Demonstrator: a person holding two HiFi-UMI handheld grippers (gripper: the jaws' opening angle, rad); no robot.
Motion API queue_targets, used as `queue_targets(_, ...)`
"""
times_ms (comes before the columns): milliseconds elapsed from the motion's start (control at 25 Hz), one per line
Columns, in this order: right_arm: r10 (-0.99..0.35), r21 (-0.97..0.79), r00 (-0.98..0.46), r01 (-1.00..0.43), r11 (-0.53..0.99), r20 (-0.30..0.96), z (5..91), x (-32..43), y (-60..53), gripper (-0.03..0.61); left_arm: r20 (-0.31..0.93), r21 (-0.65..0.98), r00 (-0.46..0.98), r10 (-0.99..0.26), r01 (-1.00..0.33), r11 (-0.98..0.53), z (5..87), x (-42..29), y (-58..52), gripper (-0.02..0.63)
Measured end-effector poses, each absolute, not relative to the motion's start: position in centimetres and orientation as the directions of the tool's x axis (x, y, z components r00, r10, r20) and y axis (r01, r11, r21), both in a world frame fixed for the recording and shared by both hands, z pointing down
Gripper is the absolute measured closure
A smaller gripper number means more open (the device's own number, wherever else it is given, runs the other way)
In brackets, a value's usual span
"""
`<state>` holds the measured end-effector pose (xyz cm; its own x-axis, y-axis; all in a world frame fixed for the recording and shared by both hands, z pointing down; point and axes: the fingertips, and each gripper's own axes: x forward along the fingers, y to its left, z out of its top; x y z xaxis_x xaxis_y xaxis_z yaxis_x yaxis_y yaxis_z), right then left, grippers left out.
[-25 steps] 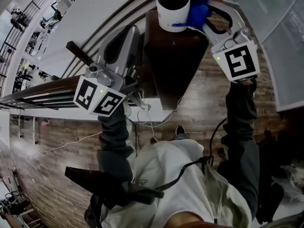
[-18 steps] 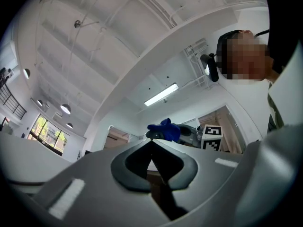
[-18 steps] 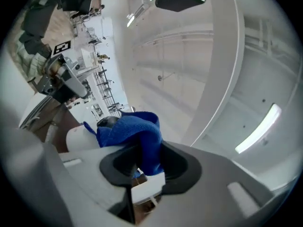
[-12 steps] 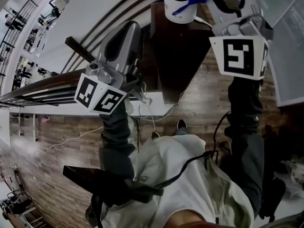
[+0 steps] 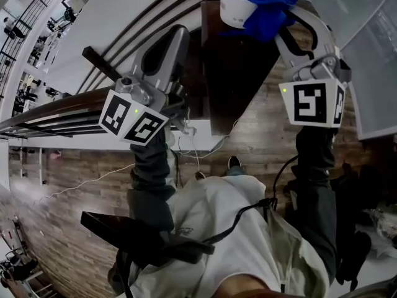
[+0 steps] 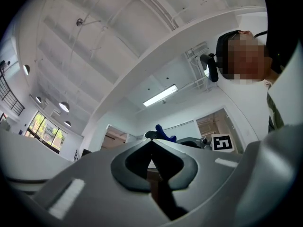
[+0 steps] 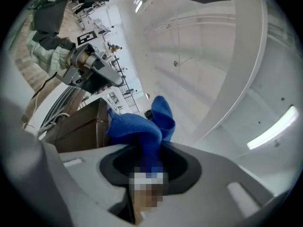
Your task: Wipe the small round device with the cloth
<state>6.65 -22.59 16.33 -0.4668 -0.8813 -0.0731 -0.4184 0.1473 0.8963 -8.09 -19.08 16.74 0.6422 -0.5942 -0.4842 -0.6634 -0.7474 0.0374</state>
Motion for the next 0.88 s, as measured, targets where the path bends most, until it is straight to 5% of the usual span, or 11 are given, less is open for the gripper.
queue_targets(200,-0.892,0.909,-0.368,-0.406,-0.100,-0.262,9.8,6.9,-22.5,0.468,-0.483,0.044,0.648,-0.590,-0.655,-0.755,17.1,-8.5,-18.9,0.614)
queue_targets(360,-0.886,0.946,-0.361,-0.244,-0.211,-0.291,7.3,3.6,-23.2,0.468,-0.477,0.056,0.642,-0.601,-0.660,-0.749,17.8,-8.8,-19.2,0.614)
queue_targets(880,-0.886,0.959,-0.368,-0.100,-0.265,-0.283,13.0,0.8,-20.6,0.469,-0.469,0.055,0.650,-0.598,-0.655,-0.754,18.5,-8.5,-19.3,0.614)
